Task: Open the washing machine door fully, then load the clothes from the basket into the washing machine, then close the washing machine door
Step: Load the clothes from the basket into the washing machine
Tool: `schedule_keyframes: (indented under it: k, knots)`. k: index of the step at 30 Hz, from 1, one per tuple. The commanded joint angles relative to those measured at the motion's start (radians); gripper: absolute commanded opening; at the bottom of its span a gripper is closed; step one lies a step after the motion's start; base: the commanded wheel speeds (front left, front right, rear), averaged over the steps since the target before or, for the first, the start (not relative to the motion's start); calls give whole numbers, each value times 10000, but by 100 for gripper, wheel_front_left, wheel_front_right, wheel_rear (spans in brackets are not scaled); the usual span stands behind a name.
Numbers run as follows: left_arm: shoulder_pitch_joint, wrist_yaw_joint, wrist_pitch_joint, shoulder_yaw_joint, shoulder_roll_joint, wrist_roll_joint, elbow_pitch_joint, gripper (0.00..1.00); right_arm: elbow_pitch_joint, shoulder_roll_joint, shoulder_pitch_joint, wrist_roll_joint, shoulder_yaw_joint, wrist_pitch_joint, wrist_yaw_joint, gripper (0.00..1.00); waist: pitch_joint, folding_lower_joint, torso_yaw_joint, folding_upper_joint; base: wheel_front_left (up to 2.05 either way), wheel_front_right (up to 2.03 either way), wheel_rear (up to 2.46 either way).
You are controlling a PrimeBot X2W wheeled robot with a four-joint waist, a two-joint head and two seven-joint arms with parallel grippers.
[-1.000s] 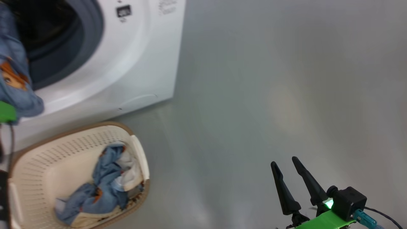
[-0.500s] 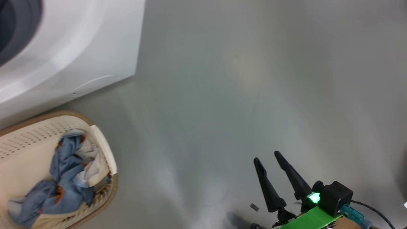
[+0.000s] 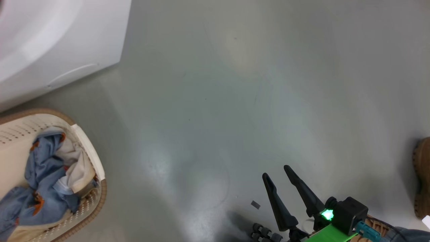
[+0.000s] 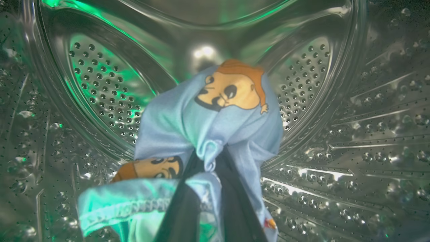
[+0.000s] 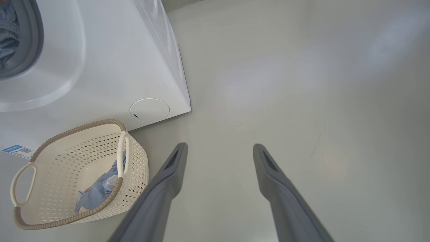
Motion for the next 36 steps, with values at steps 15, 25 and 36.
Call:
schedule_keyframes:
  k: [15, 25, 36]
  knots:
    - [-1431, -56, -337, -160, 707, 67, -869, 0, -460, -139, 527, -92, 138, -76, 16, 100, 714, 0, -72, 0, 0, 0, 0]
    - [-1051, 66, -341, -442, 744, 686, 434, 0, -340, -139, 478, -8, 249, -76, 16, 100, 598, 0, -30, 0, 0, 0, 0]
    - [-1350, 415, 735, -1665, 690, 1652, 1968, 100, -101, -139, 431, 9, 321, -76, 16, 100, 59, 0, 24, 0, 0, 0, 0]
